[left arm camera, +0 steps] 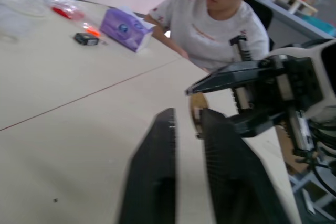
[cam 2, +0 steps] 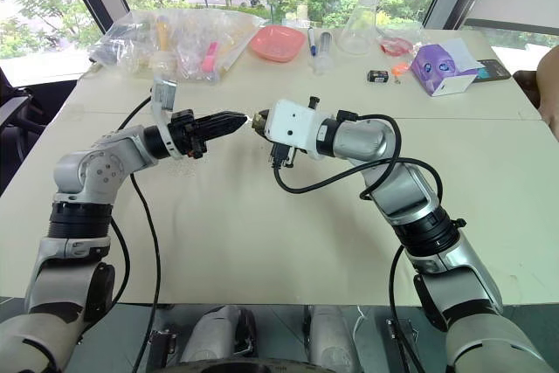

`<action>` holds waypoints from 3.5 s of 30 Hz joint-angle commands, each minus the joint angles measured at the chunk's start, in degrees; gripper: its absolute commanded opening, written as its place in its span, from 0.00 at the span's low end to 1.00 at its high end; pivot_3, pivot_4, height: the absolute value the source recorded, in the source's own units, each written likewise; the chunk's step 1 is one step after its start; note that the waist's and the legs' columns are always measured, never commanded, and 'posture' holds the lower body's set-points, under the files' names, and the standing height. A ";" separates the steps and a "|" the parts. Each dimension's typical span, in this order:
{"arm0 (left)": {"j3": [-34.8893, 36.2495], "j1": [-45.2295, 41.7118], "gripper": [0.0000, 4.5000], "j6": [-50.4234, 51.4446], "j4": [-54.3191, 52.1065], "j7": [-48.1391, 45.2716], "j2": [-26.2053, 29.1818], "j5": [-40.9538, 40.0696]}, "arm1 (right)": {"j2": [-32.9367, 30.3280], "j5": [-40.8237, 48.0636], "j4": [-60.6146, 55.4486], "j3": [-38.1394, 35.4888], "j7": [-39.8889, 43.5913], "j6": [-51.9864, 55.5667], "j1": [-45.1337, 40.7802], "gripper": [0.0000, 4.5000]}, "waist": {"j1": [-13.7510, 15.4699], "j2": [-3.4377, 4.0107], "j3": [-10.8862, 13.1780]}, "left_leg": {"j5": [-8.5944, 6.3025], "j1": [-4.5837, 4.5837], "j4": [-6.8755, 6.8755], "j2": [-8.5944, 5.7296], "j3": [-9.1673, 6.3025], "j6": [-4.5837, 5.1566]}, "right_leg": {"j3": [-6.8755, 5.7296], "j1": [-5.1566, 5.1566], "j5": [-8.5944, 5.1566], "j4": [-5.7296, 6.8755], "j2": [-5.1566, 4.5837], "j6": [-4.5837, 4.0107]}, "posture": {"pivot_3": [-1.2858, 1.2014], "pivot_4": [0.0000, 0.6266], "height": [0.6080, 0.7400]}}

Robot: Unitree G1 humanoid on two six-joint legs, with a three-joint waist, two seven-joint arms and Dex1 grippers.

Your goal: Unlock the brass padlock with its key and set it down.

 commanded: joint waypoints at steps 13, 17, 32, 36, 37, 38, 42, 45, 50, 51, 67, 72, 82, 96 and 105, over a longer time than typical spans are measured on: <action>-6.86 -0.31 0.02 -19.16 -2.72 -3.34 2.68 15.55 | 1.15 0.52 -2.79 -1.72 0.46 -0.48 -0.21 0.15 | 0.03 0.00 0.00 | 0.00 0.00 0.00 0.00 0.00 0.00 | -0.01 0.00 0.00 0.00 0.00 0.00 | 0.52 0.24 1.00; -8.26 -0.65 0.02 -31.84 -0.95 -5.27 3.38 21.55 | 1.20 0.33 -2.29 -1.55 0.83 -0.62 -0.15 0.15 | 0.08 0.00 0.00 | 0.00 0.00 0.00 0.00 0.01 0.00 | -0.02 0.00 0.00 0.00 0.00 0.00 | 0.52 0.24 1.00; -2.99 -6.41 0.33 -5.96 5.06 -11.68 7.61 9.06 | 1.73 -2.86 0.22 -1.35 0.01 -4.38 -1.18 0.15 | 0.05 0.00 0.00 | 0.00 -0.05 0.01 0.01 -0.03 0.01 | -0.03 -0.02 -0.01 0.00 0.00 0.02 | 0.52 0.24 1.00; -1.15 -7.79 0.65 -0.41 3.88 -9.96 6.26 6.01 | 1.96 -4.11 0.95 -1.27 -0.43 -6.02 -1.43 0.15 | -0.01 0.00 0.00 | 0.00 -0.03 0.01 0.01 -0.05 0.01 | -0.04 0.00 -0.01 0.00 0.00 0.02 | 0.52 0.24 1.00; -1.06 -7.98 0.65 0.21 3.47 -9.72 5.81 5.53 | 2.06 -4.46 1.12 -1.23 -0.58 -6.45 -1.52 0.15 | -0.02 0.00 0.00 | 0.00 -0.03 0.01 0.01 -0.05 0.01 | -0.04 0.00 -0.01 0.01 0.00 0.02 | 0.52 0.24 1.00; -1.44 -8.01 0.65 0.36 3.03 -9.77 5.40 5.50 | 2.18 -4.81 1.24 -1.17 -0.80 -6.87 -1.64 0.15 | -0.03 0.00 0.00 | 0.00 -0.03 0.01 0.01 -0.06 0.01 | -0.04 0.00 -0.01 0.01 0.00 0.02 | 0.52 0.24 1.00; -2.81 -8.16 0.65 -0.42 3.18 -9.70 4.21 6.71 | 2.57 -5.83 1.50 -1.11 -1.10 -8.00 -1.90 0.15 | -0.03 0.00 0.00 | 0.01 -0.03 0.02 0.01 -0.05 0.00 | -0.04 0.00 -0.01 0.01 0.00 0.02 | 0.52 0.24 1.00; -3.59 -9.23 0.65 -2.37 5.49 -8.97 2.70 8.20 | 2.92 -6.41 1.47 -1.14 -1.25 -8.50 -2.07 0.15 | -0.02 0.00 0.00 | 0.01 -0.03 0.02 0.01 -0.05 0.00 | -0.05 0.00 -0.01 0.02 0.01 0.02 | 0.52 0.24 1.00; -4.10 -11.23 0.65 -5.61 9.58 -9.48 0.83 10.07 | 3.24 -7.04 0.66 -1.21 -1.02 -8.35 -1.82 0.15 | -0.01 0.00 0.00 | 0.01 -0.03 0.03 0.00 -0.05 -0.01 | -0.06 0.00 -0.01 0.02 0.01 0.02 | 0.52 0.24 1.00; -4.15 -11.44 0.65 -5.66 9.96 -9.82 0.72 10.09 | 3.25 -7.13 0.50 -1.24 -0.98 -8.28 -1.71 0.15 | -0.02 0.00 0.00 | 0.01 -0.03 0.03 0.00 -0.05 -0.01 | -0.06 0.00 -0.01 0.02 0.01 0.02 | 0.52 0.24 1.00; -3.83 -11.26 0.01 -7.46 10.39 -8.61 -0.93 11.37 | 2.96 -8.05 -0.89 -0.84 0.08 -7.23 -0.82 0.15 | -0.05 0.00 0.00 | 0.02 -0.03 0.03 0.00 -0.06 -0.01 | -0.06 0.00 -0.01 0.04 0.01 0.02 | 0.52 0.24 1.00; -1.30 -10.06 0.00 -6.60 10.43 -6.36 -0.99 10.02 | 2.01 -8.63 -1.83 -2.31 -0.59 -4.40 0.64 0.69 | -0.04 0.00 0.00 | 0.02 -0.03 0.03 0.00 -0.06 -0.01 | -0.06 0.00 -0.01 0.04 0.01 0.02 | 0.52 0.24 1.00; 2.55 -10.36 0.00 -0.42 10.82 -9.22 -0.04 4.10 | 9.92 8.05 -13.04 -17.93 -5.82 19.97 3.53 0.99 | -0.02 0.00 0.00 | 0.02 -0.04 0.05 0.01 -0.08 -0.01 | -0.06 0.00 -0.01 0.07 0.01 0.02 | 0.52 0.24 1.00; 1.85 -9.18 0.00 3.40 5.91 -12.84 1.92 1.61 | 9.91 9.19 -7.01 -15.07 -9.95 17.29 0.57 0.99 | -0.07 0.00 0.00 | 0.02 -0.03 0.05 -0.01 -0.10 -0.01 | -0.06 0.00 -0.02 0.11 0.01 0.02 | 0.52 0.24 1.00; 1.85 -7.62 0.00 3.27 4.36 -12.23 2.54 2.02 | 8.79 9.33 -5.33 -14.35 -10.29 16.35 0.48 0.99 | -0.07 0.01 0.00 | 0.02 -0.03 0.05 -0.01 -0.11 -0.01 | -0.06 0.00 -0.01 0.11 0.01 0.02 | 0.52 0.24 1.00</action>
